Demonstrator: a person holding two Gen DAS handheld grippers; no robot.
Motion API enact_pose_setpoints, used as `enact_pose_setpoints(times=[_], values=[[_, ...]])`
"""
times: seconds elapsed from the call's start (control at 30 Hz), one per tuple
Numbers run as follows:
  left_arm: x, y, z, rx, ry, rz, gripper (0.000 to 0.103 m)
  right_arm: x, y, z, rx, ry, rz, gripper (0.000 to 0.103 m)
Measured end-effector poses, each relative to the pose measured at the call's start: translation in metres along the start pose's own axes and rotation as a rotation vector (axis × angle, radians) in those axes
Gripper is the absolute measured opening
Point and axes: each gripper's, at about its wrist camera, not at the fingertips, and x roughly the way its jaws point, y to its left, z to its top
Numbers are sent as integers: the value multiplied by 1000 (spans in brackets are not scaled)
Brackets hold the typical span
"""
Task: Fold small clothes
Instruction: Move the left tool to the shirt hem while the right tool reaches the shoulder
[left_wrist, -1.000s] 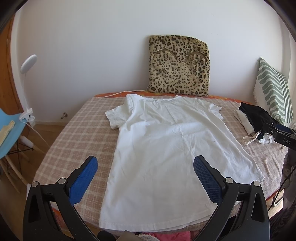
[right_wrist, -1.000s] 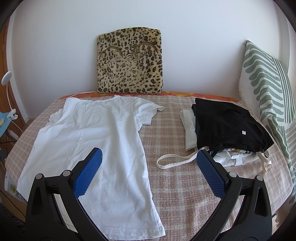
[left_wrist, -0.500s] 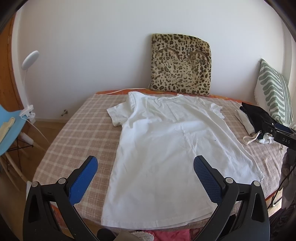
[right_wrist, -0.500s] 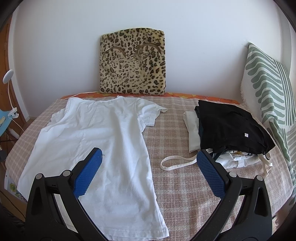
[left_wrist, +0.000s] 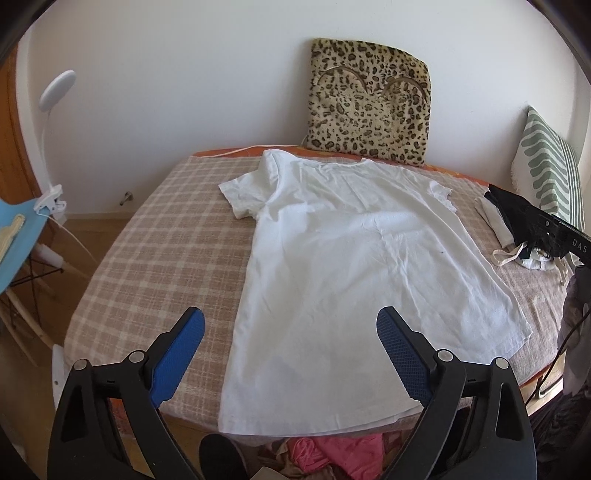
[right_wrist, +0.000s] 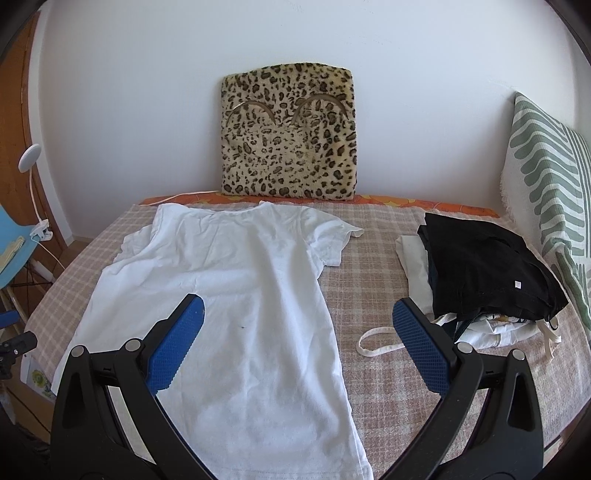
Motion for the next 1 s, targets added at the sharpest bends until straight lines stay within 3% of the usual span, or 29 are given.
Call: enact_pose_setpoints(times=[0.13,0.2,0.3,0.57,0.73,0.8,1.0], values=[[1,20,-7,-27,-4,-47,82,3,18,8,-13,-20,34,103],[2,28,-11,-27,3,-31,79,5,28,11,-22,-29,48,103],[5,39,-17,-29,25,-9,65,10,43,16,-34,-28,76,103],[25,68,-35,-116,111,-89,35,19,81,15,-78,7,158,103],[30,73,-40,-139,134,-123,30,25,97,20,-105,10,217,103],[30,73,-40,-131,128,-130,30,32,103,28,-89,17,284,103],[46,70,-55,-129,190,-162,30,72,150,71,-112,55,423,103]])
